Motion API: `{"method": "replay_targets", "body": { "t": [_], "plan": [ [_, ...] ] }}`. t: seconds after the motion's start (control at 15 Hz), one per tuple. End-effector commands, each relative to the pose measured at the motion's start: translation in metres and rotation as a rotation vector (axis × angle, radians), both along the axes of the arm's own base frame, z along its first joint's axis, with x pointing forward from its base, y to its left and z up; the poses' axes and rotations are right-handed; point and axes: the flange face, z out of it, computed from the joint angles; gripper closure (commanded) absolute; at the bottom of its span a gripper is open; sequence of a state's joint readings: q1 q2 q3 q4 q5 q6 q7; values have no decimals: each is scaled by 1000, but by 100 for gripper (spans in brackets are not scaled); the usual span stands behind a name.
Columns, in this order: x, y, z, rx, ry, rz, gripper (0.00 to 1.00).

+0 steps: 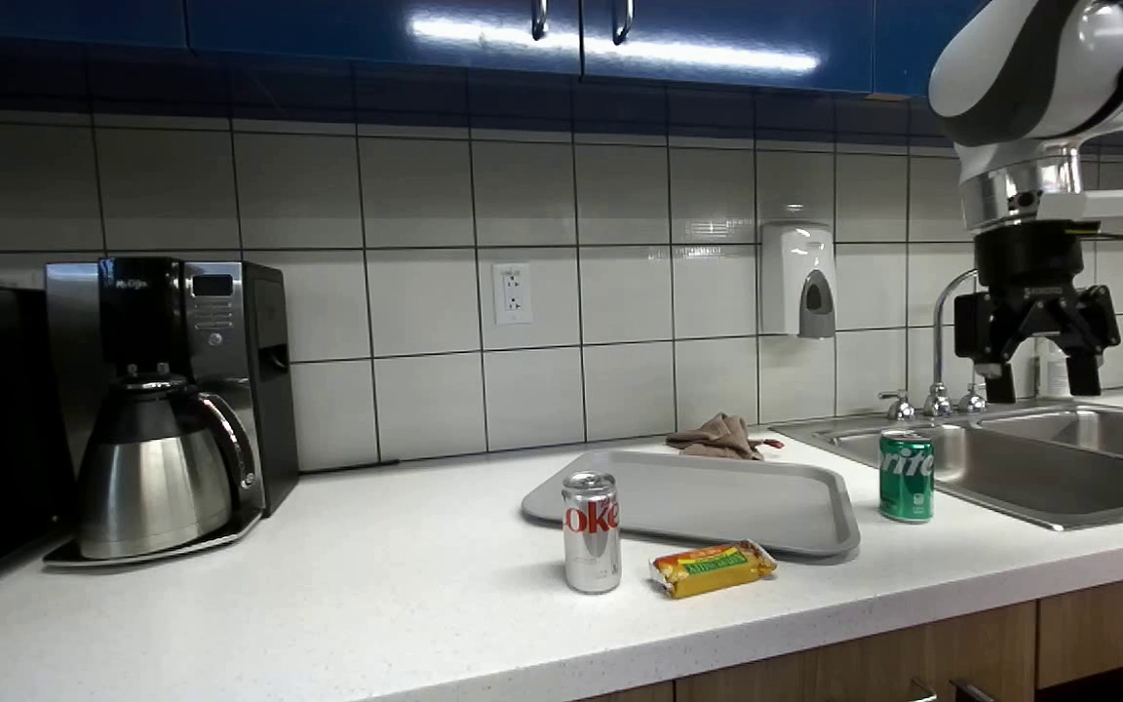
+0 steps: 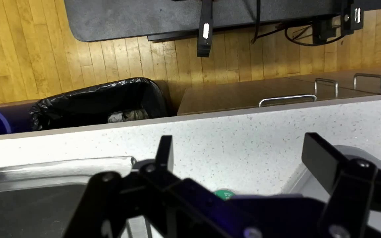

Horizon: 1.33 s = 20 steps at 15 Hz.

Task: Take the sprite and coke from countertop and put them on the grey tray

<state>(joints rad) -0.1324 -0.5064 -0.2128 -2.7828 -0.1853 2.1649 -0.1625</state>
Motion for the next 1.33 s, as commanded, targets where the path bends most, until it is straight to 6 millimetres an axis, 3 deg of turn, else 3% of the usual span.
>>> {"method": "replay_targets", "body": {
  "t": [0.0, 0.53, 1.27],
  "plan": [
    [9, 2, -20, -44, 16, -24, 0],
    [26, 5, -49, -76, 35, -59, 0],
    [52, 2, -66, -92, 13, -119, 0]
  ]
}}
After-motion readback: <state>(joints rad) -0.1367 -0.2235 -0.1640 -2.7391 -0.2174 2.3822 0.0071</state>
